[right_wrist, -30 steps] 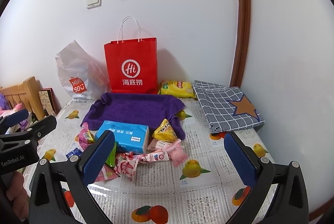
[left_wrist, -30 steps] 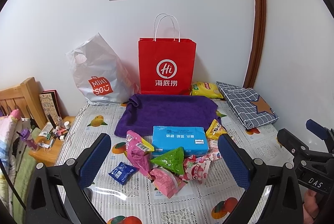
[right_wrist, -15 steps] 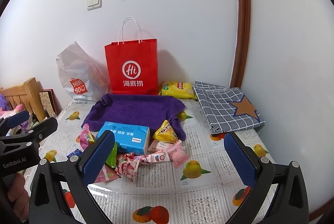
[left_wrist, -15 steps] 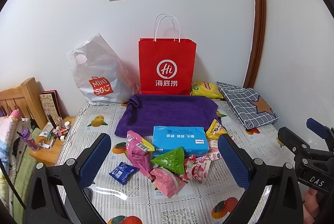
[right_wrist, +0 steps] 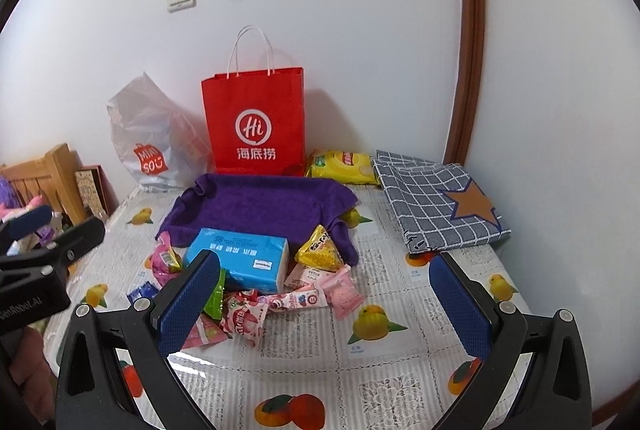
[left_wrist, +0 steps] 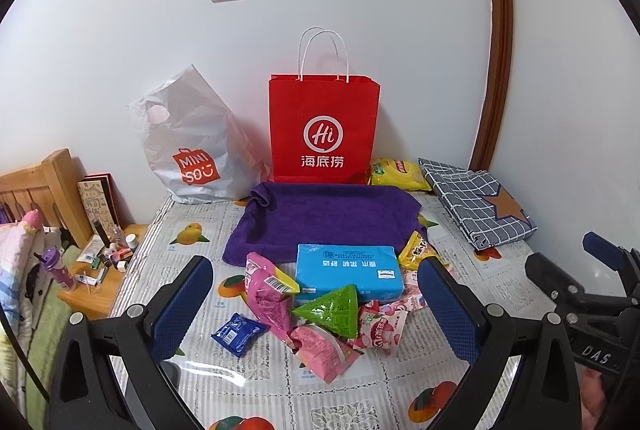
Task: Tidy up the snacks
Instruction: 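Grasp the pink candy with the right gripper while the left gripper reaches the blue candy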
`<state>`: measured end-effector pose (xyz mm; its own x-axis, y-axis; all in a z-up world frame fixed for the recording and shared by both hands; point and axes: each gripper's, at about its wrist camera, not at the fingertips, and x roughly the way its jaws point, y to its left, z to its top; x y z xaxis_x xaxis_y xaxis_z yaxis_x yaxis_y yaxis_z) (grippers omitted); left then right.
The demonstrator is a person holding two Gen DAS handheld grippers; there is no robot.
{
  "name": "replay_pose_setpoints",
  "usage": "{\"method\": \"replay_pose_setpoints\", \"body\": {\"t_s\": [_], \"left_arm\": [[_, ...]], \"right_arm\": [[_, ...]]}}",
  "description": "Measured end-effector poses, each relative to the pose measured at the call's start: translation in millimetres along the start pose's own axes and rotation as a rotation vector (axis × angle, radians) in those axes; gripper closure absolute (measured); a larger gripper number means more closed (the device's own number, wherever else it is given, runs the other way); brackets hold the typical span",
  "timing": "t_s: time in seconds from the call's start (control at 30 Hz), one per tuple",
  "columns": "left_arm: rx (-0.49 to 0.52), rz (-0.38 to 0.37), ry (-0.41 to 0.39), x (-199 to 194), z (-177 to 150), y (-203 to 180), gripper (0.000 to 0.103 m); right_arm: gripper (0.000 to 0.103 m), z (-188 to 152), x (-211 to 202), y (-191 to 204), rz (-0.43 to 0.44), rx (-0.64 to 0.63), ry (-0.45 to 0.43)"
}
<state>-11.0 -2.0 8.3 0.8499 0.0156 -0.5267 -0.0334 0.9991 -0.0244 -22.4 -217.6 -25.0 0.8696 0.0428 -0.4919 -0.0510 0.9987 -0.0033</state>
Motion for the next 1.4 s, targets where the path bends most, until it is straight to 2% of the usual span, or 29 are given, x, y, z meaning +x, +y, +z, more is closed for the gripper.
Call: {"method": "replay_pose_setpoints", "body": {"t_s": [0.1, 0.33, 0.53, 0.73, 0.87, 1.03, 1.13, 1.27, 1.4], "left_arm": [[0.004, -0.010, 0.007, 3, 1, 1, 0.000], [0.024, 0.014, 0.036, 28, 0, 4, 0.001], [0.028, 0.020, 0.104, 65, -12, 13, 0.001], [-0.033, 0.088, 0.191, 107, -28, 35, 0.001], [-0.067, 0.129, 0.213, 126, -37, 50, 0.001], [-0.066, 0.131, 0.253, 149, -46, 60, 0.001], [-0.037, 0.107, 0.258, 156, -50, 61, 0.001], [-0.025, 0.109, 0.233, 162, -50, 61, 0.001], [-0.029, 0.058, 0.294, 176, -52, 59, 0.001]], "right_arm": [[0.000, 0, 7, 2, -0.024, -0.027, 0.007], [0.000, -4, 29, -5, -0.066, 0.002, 0.011], [0.000, -18, 64, -10, -0.001, -0.028, 0.045], [0.000, -41, 112, -26, 0.014, 0.014, 0.115], [0.000, -55, 140, -30, 0.000, -0.005, 0.160], [0.011, -71, 180, -34, -0.020, -0.014, 0.251], [0.022, -84, 198, -31, -0.040, -0.069, 0.277], [0.023, -90, 215, -31, -0.024, -0.074, 0.309], [0.023, -92, 227, -28, -0.021, -0.089, 0.318]]}}
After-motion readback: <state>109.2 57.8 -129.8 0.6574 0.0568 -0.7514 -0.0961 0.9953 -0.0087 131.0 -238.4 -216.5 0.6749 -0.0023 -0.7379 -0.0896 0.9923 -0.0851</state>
